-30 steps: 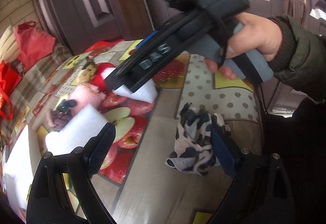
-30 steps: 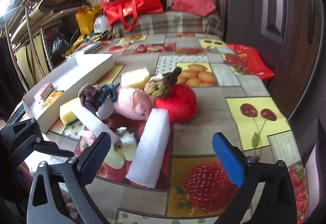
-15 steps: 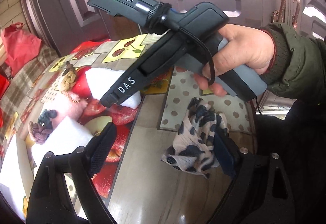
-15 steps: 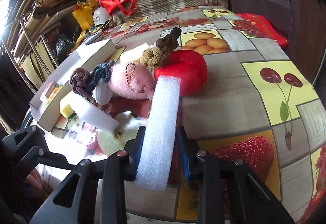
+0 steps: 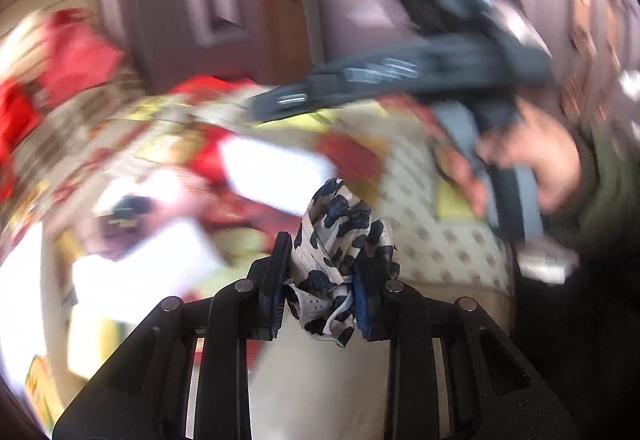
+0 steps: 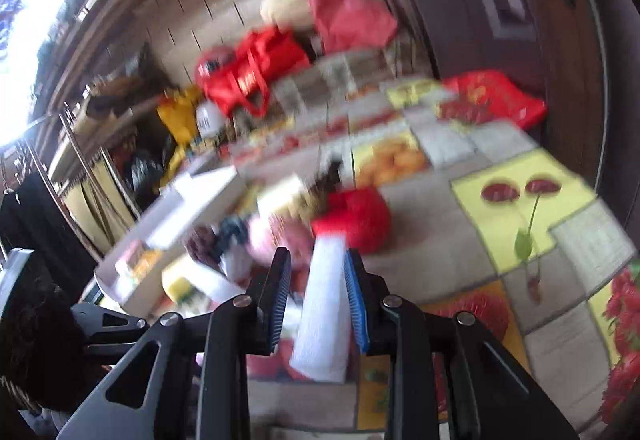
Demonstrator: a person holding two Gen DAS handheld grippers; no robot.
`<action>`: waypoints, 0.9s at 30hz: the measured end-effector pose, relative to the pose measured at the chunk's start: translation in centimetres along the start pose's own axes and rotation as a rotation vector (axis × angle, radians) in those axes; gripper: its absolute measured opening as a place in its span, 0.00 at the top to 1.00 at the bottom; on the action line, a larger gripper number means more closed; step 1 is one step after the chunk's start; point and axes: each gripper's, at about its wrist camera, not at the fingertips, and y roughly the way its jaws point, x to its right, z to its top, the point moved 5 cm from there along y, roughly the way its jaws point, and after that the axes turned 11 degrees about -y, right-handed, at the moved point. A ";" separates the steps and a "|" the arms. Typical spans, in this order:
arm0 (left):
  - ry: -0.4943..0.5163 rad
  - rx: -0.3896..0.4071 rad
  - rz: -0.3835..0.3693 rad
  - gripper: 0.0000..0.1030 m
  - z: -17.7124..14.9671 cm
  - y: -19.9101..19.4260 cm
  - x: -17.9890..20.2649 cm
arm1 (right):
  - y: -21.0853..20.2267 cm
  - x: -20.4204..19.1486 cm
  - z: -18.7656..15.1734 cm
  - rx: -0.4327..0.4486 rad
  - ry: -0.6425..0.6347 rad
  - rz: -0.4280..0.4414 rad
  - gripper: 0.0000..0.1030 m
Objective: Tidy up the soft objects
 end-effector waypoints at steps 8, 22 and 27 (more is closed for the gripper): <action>-0.210 0.194 0.162 0.74 -0.4 -4.9 -6.7 | 0.5 -3.8 2.2 0.146 -0.140 -0.049 0.74; -0.281 0.231 0.145 0.74 -0.5 -6.1 -8.4 | 4.0 -3.3 -1.8 -0.306 -0.282 -0.087 0.00; -0.301 0.242 0.157 0.74 -0.5 -6.4 -8.6 | 7.2 -4.7 -3.9 -0.423 -0.378 -0.129 0.00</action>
